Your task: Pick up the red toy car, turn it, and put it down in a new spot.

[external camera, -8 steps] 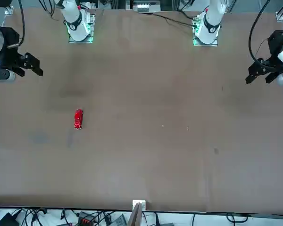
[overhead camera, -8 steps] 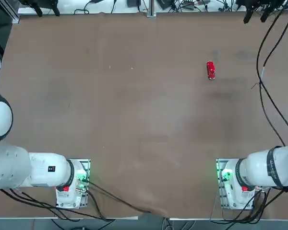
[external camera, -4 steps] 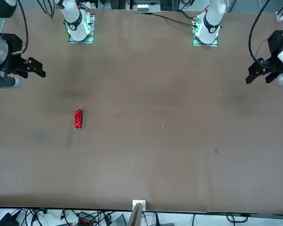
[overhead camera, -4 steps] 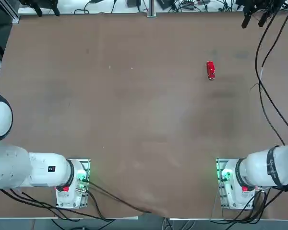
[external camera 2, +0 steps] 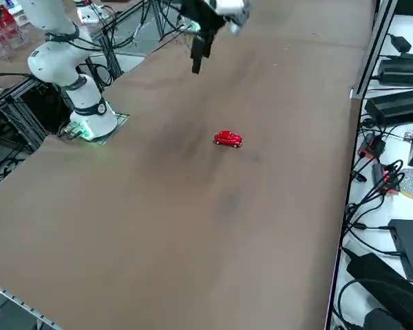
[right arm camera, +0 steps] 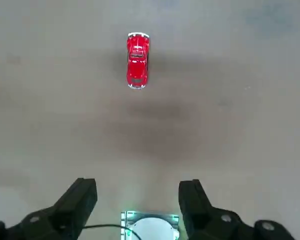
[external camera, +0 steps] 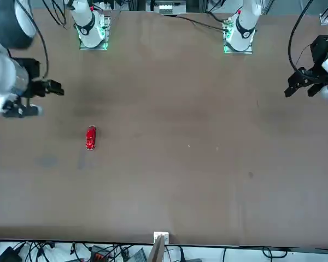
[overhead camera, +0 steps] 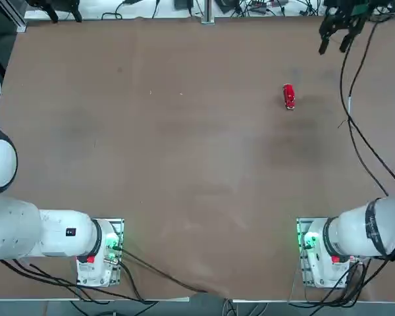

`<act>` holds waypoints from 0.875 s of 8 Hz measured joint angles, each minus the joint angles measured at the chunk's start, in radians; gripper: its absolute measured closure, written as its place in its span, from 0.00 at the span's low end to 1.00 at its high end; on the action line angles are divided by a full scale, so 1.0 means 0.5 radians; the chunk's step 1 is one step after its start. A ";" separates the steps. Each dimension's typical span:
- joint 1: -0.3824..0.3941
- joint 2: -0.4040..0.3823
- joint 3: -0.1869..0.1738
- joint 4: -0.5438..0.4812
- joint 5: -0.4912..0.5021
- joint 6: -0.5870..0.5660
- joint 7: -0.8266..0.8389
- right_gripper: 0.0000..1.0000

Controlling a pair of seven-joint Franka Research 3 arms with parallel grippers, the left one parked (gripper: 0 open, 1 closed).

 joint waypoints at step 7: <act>0.024 0.275 -0.002 -0.773 0.001 1.660 0.176 0.00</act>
